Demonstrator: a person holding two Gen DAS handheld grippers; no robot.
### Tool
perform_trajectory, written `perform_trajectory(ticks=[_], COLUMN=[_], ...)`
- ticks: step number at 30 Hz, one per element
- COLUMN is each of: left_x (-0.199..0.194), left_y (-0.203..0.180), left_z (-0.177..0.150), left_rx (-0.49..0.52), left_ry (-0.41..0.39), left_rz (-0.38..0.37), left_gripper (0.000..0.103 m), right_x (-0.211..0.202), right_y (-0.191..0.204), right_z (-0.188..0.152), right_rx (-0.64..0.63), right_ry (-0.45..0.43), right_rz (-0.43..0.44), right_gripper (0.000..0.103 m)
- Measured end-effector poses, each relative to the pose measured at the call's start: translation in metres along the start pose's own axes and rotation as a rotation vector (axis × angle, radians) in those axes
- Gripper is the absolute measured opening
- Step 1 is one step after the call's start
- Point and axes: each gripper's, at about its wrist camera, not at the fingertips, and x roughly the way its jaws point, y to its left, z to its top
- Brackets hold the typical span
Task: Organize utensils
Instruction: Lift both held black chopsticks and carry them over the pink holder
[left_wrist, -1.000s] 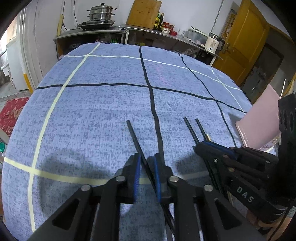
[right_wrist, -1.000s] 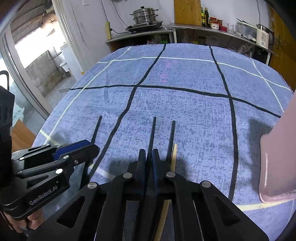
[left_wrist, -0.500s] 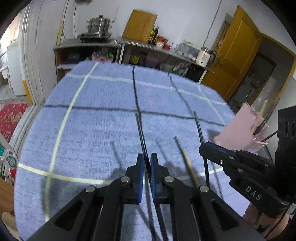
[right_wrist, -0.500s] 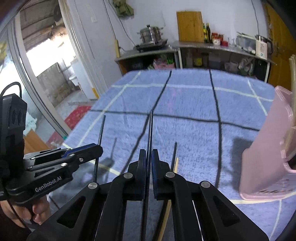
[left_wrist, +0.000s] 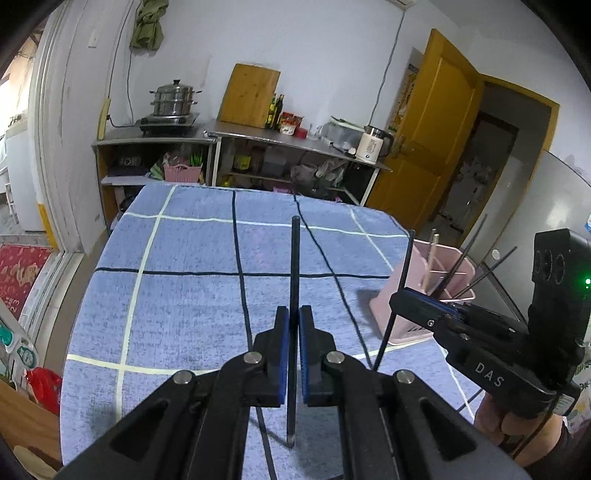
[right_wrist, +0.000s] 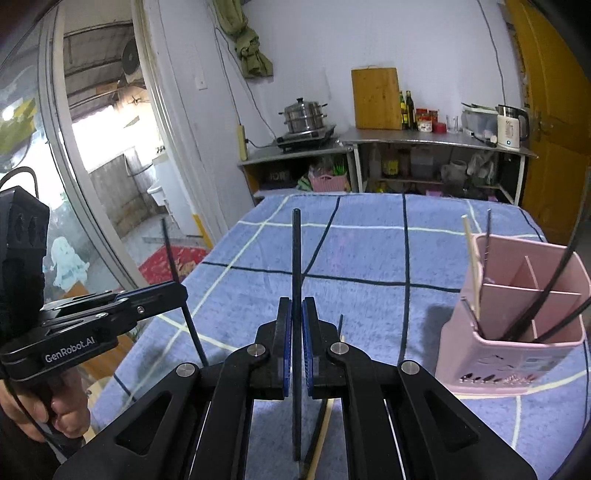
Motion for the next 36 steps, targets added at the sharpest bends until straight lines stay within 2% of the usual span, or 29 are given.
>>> perform_trajectory(ticks=[19,29,36], left_x=[-0.024,-0.019,-0.006], left_y=[-0.035,-0.068,-0.103], left_z=[0.008,0.016,0.026], left_rx=[0.043,0.079,0.110], left_ry=[-0.024,-0.016,0.001], left_rz=[-0.048,-0.123,-0.190], left_gripper=[0.005,0.005,0.005], right_x=[-0.050,-0.081,-0.109], right_y=[-0.007,-0.029,-0.060], right_z=[0.005,0.002,0.001], right_rx=[0.010,0.030,0.066], right_ry=[-0.093,-0.128,-0.160], right_rz=[-0.027,-0.073,-0.134], right_gripper=[0.005,0.005,0.005])
